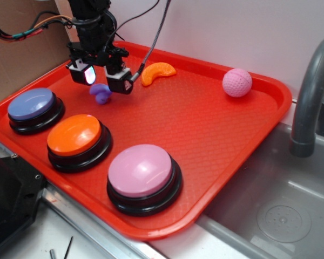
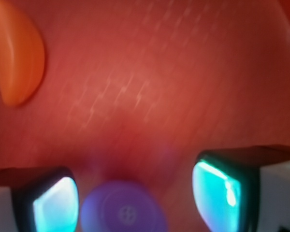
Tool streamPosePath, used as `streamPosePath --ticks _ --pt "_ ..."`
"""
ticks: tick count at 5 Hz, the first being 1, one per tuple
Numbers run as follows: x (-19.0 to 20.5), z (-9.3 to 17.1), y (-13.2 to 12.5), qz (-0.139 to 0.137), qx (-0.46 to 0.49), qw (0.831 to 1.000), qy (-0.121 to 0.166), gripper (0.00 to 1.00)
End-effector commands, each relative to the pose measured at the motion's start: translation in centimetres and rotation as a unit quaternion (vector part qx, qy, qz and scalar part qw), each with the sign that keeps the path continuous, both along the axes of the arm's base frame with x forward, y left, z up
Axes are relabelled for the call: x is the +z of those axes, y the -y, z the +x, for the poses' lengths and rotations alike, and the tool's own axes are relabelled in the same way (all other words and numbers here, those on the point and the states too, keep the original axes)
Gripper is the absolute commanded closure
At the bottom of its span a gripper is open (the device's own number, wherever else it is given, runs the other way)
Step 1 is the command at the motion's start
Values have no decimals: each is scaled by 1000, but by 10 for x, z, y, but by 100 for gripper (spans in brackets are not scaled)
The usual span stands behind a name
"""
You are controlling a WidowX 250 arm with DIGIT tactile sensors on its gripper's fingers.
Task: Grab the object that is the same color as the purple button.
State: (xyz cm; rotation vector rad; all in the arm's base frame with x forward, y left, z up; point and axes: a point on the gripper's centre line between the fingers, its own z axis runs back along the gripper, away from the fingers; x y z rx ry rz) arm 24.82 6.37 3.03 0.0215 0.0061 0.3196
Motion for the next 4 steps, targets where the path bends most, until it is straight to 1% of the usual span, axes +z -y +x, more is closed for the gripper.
streamPosePath --ticks 1,2,3,4 --pt "6 0 2 23 -8 1000 16 0" --pt "3 -3 2 18 -9 1000 5 0" --pt "1 -5 6 20 -9 1000 1 100" --pt "2 -5 5 20 -1 1000 -4 100"
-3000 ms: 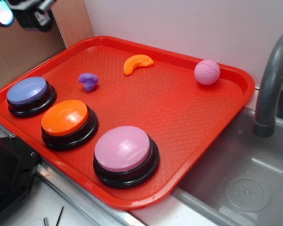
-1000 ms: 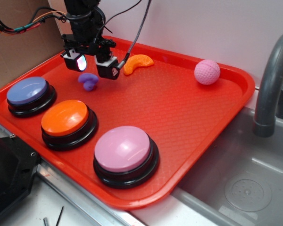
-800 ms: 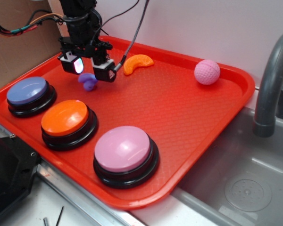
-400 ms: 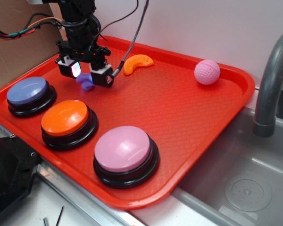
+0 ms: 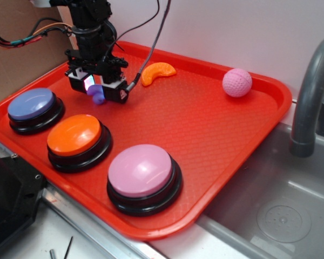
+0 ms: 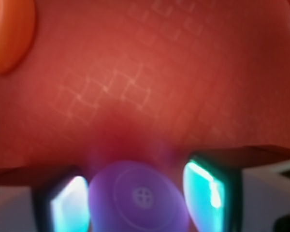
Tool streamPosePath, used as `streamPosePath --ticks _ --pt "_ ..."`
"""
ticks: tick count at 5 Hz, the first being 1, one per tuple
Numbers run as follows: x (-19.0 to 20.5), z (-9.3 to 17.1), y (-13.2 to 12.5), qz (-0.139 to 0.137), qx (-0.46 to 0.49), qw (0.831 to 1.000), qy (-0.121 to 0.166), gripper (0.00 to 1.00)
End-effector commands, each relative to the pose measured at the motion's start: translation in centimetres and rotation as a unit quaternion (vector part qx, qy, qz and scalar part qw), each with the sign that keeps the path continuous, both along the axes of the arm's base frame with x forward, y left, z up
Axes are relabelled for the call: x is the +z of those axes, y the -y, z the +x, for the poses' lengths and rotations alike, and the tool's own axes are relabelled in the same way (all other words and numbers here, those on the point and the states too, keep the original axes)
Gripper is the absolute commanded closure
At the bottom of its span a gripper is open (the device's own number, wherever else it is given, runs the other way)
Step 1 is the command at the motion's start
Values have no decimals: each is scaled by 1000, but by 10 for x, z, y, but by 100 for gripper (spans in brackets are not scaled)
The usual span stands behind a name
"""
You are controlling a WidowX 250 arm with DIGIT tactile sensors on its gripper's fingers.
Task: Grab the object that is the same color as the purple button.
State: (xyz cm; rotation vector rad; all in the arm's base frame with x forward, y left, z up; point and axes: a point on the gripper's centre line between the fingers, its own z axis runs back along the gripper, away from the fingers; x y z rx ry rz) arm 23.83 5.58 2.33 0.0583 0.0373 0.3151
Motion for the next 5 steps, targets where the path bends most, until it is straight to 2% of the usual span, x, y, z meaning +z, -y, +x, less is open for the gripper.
streamPosePath --ticks 1,2,4,5 --pt "10 5 -4 10 8 1000 13 100" --pt "38 7 0 0 40 999 21 100" --pt "107 1 39 -22 68 997 43 100" --pt "135 -6 51 -47 54 996 52 100"
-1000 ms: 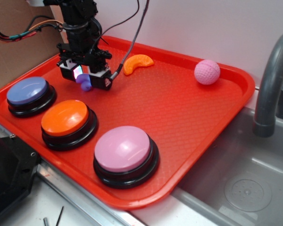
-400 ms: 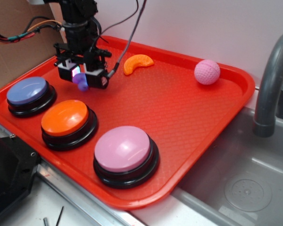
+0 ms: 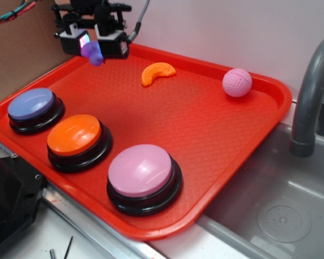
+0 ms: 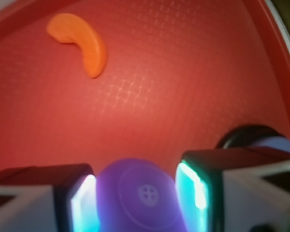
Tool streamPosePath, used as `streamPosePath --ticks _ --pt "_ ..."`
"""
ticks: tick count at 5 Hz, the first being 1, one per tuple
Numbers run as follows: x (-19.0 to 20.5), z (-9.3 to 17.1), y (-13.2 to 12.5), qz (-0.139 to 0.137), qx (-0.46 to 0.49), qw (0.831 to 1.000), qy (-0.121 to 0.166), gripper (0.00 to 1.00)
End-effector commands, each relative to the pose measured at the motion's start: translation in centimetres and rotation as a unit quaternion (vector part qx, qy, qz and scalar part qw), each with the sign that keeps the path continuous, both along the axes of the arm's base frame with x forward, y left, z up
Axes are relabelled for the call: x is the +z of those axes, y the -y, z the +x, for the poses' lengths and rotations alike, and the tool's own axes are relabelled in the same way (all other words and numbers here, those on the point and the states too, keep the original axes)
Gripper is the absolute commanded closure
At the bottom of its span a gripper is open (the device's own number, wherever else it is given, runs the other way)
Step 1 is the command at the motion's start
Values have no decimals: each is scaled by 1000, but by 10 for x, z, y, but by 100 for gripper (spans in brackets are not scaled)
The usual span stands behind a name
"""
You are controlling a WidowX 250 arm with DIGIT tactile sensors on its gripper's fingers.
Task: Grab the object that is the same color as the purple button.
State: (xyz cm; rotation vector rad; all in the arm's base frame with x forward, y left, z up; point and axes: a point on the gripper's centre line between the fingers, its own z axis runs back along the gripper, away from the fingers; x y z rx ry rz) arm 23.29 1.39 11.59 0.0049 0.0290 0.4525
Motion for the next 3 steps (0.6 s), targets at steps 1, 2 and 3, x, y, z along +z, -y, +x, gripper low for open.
streamPosePath --ticks 1,2,3 --pt "62 -6 14 -38 -12 998 51 100" --pt "74 -6 10 -44 21 997 52 100" --pt "71 0 2 -61 25 997 37 100"
